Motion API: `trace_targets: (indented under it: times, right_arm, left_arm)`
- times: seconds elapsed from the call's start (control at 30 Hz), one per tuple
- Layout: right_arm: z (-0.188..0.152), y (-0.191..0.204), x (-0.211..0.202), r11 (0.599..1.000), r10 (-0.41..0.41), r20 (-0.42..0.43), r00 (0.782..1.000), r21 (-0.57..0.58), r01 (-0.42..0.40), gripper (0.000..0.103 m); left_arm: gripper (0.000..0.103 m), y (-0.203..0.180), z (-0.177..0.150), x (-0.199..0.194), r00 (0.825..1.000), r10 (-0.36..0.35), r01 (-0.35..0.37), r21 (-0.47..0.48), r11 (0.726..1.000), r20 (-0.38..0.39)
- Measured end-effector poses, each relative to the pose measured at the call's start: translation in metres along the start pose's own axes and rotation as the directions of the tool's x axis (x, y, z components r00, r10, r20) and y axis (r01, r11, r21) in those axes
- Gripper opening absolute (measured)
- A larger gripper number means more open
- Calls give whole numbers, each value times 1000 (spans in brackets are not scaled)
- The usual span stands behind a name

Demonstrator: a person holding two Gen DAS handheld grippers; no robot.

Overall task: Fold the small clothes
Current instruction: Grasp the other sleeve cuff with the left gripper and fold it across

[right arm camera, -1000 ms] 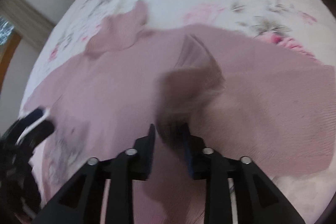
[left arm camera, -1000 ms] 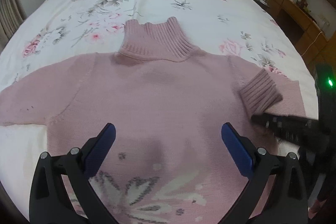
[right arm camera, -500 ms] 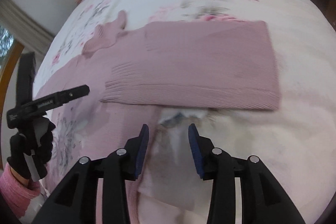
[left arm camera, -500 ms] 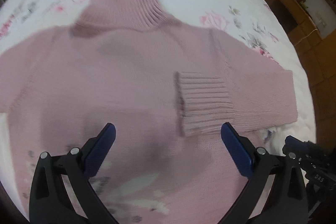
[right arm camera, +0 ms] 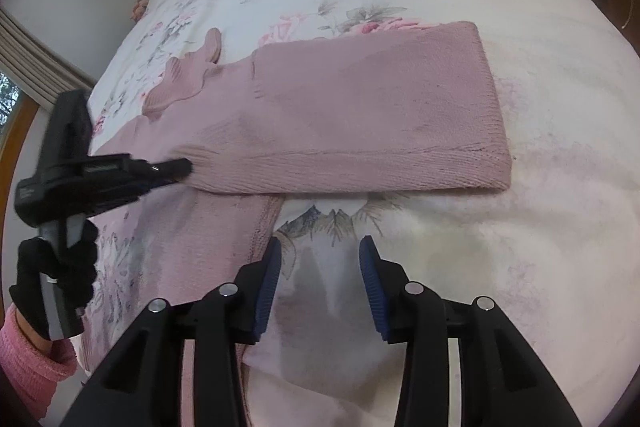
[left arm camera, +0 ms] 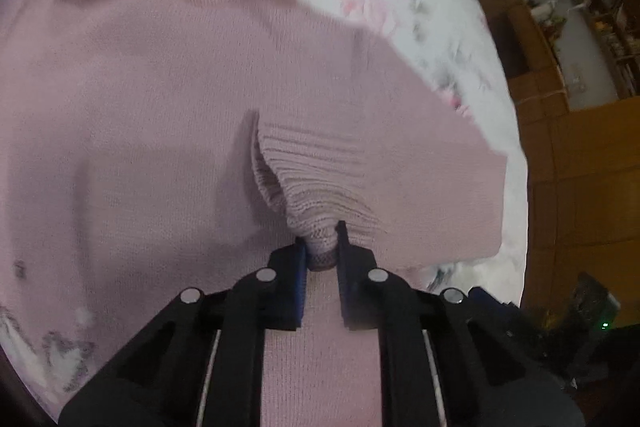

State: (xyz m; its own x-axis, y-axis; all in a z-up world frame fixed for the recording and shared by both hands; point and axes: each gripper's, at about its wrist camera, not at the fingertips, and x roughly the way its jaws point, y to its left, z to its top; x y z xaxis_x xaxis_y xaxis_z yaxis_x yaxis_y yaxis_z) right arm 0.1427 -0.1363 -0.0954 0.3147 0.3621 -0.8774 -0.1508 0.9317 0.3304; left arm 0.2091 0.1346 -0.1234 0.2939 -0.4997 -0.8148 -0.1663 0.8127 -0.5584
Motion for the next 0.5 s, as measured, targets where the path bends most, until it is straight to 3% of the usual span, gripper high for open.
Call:
trace_targets:
  times: [0.1,0.17,0.3,0.5]
  right_arm:
    - [1,-4,-5,1000,-17,12,1000,4,17,41]
    - [5,-8,-10,1000,-23,26,999,18,23,41]
    - [15,-25,-21,997,-15,58,998,80,10,46]
    - [36,-30,-10,992,14,54,998,123,-21,56]
  left_arm:
    - [9,-5,-1,-24,997,-14,13,14,1000,82]
    - [9,-3,0,-45,989,16,-19,24,1000,149]
    - [8,14,8,-87,961,92,-101,21,995,263]
    - [8,67,20,-145,916,213,-217,-26,976,340]
